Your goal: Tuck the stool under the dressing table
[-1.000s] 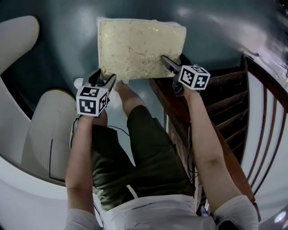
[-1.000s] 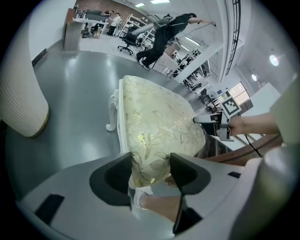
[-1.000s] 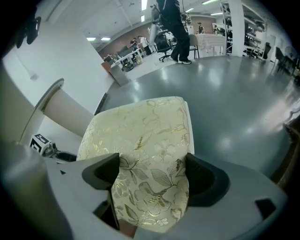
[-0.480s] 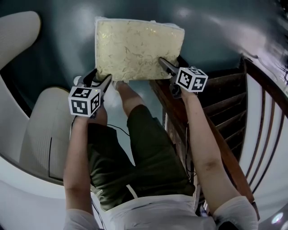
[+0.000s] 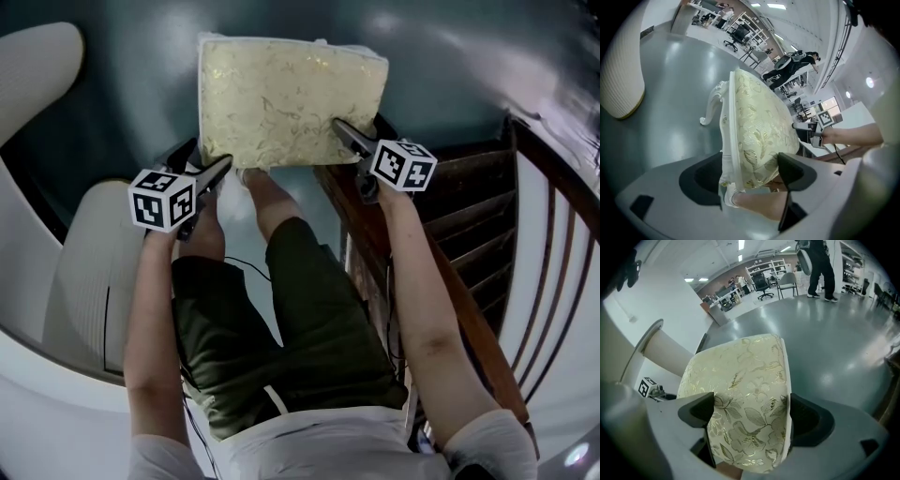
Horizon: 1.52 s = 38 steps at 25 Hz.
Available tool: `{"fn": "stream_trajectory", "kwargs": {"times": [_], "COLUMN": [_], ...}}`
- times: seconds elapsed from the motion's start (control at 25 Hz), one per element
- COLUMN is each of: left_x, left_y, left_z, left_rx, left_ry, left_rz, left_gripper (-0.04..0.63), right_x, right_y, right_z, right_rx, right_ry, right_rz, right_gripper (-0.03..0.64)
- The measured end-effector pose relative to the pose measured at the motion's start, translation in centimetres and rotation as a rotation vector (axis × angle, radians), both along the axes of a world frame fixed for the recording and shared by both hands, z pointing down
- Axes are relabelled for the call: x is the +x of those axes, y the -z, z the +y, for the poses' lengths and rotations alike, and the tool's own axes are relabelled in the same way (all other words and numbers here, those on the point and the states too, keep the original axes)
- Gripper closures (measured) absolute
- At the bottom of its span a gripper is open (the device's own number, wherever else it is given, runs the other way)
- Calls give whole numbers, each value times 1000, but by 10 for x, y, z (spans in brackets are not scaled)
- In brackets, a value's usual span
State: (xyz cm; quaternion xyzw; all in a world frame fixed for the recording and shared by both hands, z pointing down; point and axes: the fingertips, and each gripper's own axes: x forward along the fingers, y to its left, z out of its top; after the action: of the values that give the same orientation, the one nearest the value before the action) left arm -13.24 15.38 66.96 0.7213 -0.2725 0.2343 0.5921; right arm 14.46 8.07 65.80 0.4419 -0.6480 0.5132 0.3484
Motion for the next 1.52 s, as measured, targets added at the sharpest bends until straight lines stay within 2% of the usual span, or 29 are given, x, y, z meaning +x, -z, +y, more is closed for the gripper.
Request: {"fn": "stream_trajectory", "kwargs": {"times": [0.2, 0.44, 0.84, 1.52], "left_x": [13, 21, 21, 21], "left_y": [3, -9, -10, -5], "left_z": [-17, -25, -24, -24], "left_rx": [23, -10, -14, -63], "left_ry": [17, 19, 32, 57], "left_rz": [97, 81, 58, 10], "left_gripper": [216, 207, 210, 210], "right_x": [1, 0, 0, 0], "right_y": [-4, -4, -4, -4], "right_z": [-1, -1, 3, 3], "right_rx": [-13, -21, -14, -68], "right_ry": [-8, 3, 1, 65], "right_rz": [-32, -23, -7, -59], "right_gripper": [98, 97, 128, 149]}}
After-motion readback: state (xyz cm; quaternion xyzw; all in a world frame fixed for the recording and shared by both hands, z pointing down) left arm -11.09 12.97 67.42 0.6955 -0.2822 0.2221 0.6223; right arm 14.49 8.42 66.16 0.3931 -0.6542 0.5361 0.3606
